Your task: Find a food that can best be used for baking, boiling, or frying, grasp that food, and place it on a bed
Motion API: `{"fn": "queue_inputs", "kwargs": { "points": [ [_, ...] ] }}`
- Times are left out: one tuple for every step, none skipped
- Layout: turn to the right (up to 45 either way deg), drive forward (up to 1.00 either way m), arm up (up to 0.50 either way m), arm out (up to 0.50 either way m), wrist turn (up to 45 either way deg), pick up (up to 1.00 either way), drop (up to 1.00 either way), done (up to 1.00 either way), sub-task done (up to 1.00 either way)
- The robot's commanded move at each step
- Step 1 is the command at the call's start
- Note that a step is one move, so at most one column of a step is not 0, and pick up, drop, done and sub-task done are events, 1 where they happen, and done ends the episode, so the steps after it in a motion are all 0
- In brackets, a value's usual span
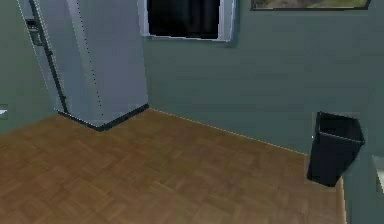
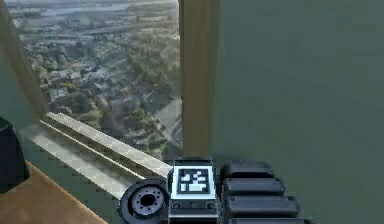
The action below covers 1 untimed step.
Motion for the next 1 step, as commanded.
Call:
{"fn": "queue_inputs", "kwargs": {
  "points": [
    [0.0, 0.35, 0.00, 0.00, 0.0, 0.00, 0.00, 0.00, 0.00]
  ]
}}
